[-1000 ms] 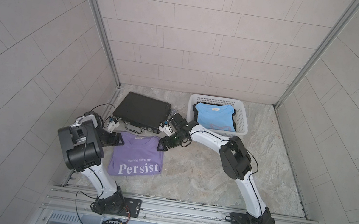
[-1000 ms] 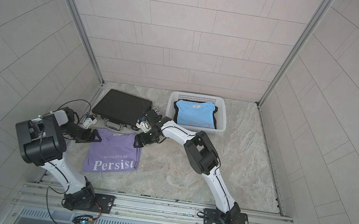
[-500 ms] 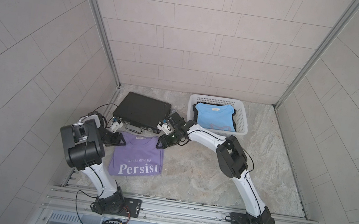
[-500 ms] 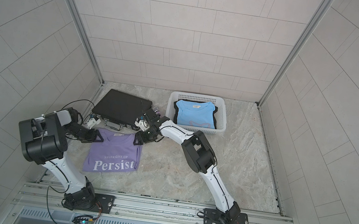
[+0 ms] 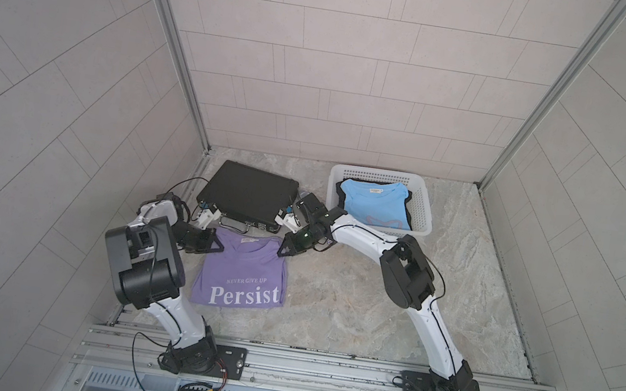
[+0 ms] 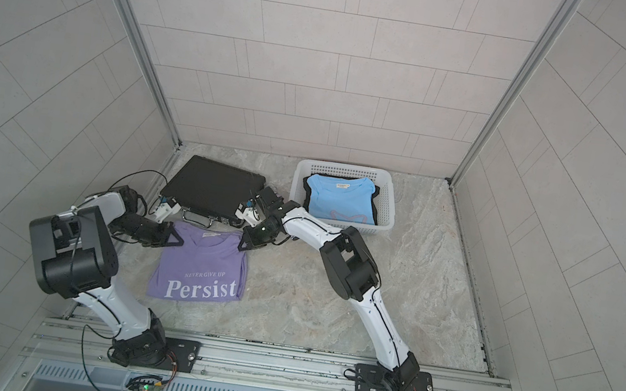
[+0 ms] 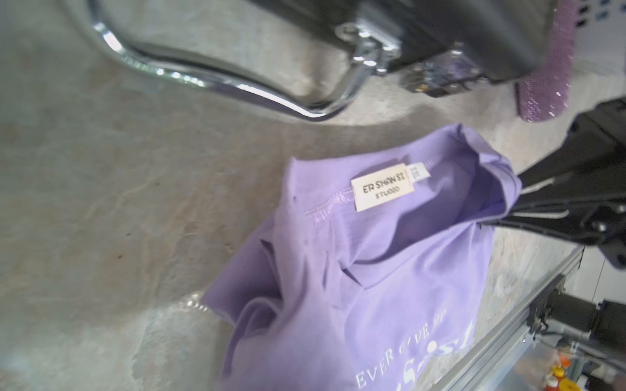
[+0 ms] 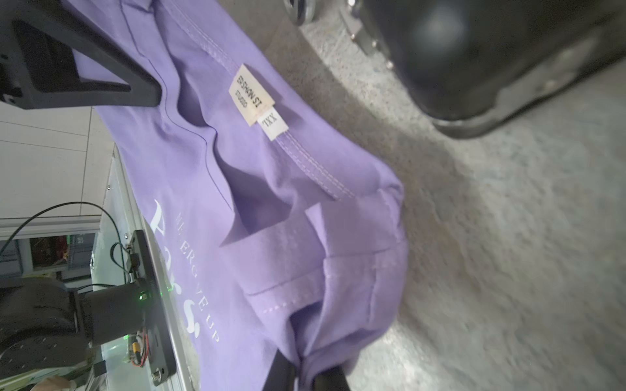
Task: Put the folded t-shirts into the basket
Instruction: Move the T-shirt to the center of the board, then pick up the T-shirt from the center of the board.
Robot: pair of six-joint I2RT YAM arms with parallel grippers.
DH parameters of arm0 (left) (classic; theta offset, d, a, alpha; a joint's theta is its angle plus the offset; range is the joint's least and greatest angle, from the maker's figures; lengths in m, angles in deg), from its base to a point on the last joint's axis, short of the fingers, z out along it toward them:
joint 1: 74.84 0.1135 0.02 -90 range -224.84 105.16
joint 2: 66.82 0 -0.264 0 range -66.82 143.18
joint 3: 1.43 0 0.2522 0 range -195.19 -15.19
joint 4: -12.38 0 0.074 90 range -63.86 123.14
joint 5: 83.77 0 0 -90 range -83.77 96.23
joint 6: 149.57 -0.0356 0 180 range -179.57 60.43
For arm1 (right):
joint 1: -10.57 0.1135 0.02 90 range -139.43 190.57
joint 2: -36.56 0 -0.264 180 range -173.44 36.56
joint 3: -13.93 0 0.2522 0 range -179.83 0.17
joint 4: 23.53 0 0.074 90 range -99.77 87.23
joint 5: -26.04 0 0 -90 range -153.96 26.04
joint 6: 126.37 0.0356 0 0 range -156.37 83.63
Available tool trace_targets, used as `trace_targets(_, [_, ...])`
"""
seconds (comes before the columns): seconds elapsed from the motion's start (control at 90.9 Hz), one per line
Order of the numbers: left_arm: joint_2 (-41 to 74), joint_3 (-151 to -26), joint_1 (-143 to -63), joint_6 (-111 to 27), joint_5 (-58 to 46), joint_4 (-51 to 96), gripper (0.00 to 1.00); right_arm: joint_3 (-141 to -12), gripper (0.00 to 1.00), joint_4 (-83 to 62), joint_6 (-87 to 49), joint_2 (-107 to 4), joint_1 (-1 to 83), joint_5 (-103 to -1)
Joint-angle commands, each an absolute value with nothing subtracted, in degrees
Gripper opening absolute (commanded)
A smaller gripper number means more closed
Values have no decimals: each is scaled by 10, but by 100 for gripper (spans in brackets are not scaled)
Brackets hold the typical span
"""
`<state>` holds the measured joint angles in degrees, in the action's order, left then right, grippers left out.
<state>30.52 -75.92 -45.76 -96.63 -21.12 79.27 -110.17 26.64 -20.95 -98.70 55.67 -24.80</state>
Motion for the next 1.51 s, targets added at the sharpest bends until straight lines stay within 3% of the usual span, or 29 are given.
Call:
trace_targets(0.0, [282, -769, -480, -989, -262, 840, 0, -1076, 0, 255, -248, -912, 533, -223])
trace_targets(0.484, [248, -796, -677, -867, -339, 787, 0, -846, 0, 305, -354, -741, 412, -230])
trace_targets(0.726, [337, -830, -831, -810, -313, 765, 1, -700, 0, 314, -391, -685, 364, -258])
trace_targets(0.924, [420, -867, -882, -762, -312, 764, 12, -660, 0, 315, -399, -683, 317, -287])
trace_targets(1.178, [416, -867, -879, -755, -242, 743, 48, -673, 35, 329, -403, -683, 291, -299])
trace_targets(1.266, [403, -863, -874, -758, -231, 741, 61, -673, 54, 335, -409, -683, 284, -297])
trace_targets(1.387, [402, -860, -867, -760, -213, 734, 75, -674, 62, 338, -408, -690, 281, -293])
trace_targets(1.497, [416, -859, -868, -765, -206, 726, 82, -673, 66, 330, -404, -697, 287, -296])
